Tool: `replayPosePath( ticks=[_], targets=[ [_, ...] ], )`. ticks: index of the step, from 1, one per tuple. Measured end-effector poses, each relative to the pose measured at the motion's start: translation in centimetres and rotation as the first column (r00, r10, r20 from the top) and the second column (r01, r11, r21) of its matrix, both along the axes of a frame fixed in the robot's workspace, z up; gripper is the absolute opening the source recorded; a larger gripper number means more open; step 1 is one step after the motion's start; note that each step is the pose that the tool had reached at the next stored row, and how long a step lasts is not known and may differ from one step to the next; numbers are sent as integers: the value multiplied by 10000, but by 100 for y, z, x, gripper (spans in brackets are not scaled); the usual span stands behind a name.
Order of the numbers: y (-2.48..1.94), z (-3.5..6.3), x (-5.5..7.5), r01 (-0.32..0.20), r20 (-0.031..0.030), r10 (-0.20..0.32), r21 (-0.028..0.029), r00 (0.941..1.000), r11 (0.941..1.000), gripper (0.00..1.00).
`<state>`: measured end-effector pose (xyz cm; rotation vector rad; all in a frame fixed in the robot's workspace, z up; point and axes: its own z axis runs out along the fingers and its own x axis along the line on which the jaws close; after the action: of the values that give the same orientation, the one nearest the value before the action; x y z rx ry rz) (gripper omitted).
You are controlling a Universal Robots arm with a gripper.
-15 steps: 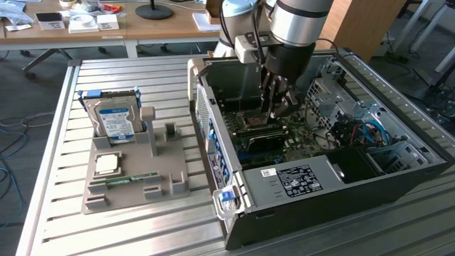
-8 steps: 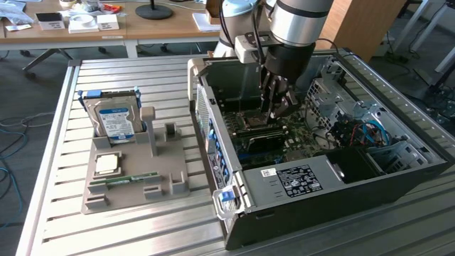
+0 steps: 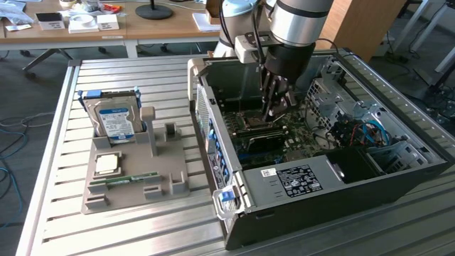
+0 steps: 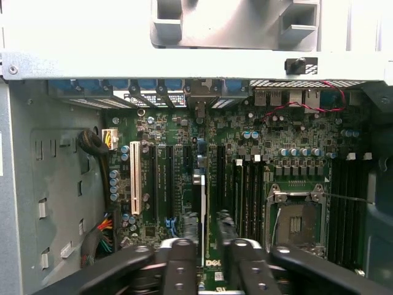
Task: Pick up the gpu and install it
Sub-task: 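Press down on the gpu until it lock into place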
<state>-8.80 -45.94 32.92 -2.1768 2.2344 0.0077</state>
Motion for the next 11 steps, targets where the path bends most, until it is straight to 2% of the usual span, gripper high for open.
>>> replayPosePath(
  ticks=[4,11],
  targets=[
    [0,0,0,1,0,-1,0,10000,10000,11],
    [0,-6,0,0,0,0,1,10000,10000,11]
  ],
)
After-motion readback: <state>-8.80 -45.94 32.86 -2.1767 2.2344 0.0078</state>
